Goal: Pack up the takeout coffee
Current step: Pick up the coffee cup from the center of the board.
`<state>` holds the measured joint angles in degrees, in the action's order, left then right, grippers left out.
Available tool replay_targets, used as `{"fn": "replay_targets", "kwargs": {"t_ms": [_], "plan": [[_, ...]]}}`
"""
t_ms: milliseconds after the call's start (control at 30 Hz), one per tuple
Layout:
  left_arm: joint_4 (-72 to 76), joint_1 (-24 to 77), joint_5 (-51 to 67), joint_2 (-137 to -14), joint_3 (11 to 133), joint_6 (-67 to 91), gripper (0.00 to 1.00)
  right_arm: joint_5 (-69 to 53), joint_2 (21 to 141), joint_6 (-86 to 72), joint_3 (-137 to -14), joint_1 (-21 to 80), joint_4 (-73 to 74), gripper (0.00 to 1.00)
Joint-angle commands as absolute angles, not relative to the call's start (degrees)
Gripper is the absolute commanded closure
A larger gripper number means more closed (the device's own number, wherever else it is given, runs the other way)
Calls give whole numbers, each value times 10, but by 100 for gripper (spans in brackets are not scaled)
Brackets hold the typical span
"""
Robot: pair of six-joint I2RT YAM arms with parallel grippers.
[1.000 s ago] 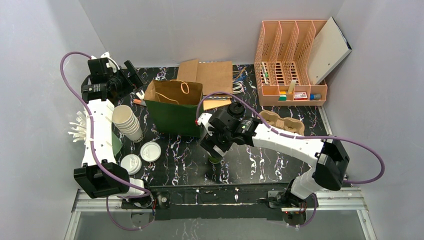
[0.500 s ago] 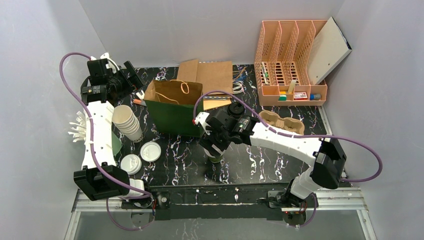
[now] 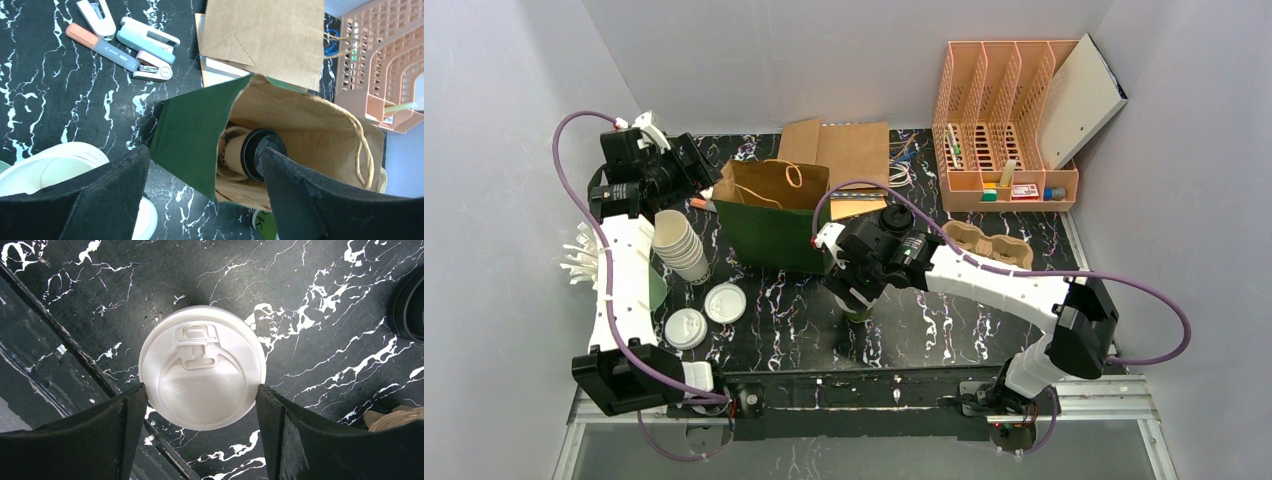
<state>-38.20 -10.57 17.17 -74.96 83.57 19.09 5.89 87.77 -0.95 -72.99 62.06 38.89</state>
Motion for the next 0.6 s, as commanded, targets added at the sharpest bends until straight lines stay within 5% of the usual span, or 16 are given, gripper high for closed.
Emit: {"fn": "replay_targets", "kwargs": {"t_ms": [0,567], "plan": [[-365,-108,218,-702,807,161,23,68,845,-9,-727,624,372,18],[-367,-81,240,-783,833,150,56,162,768,-51,-764,624,411,21]]}}
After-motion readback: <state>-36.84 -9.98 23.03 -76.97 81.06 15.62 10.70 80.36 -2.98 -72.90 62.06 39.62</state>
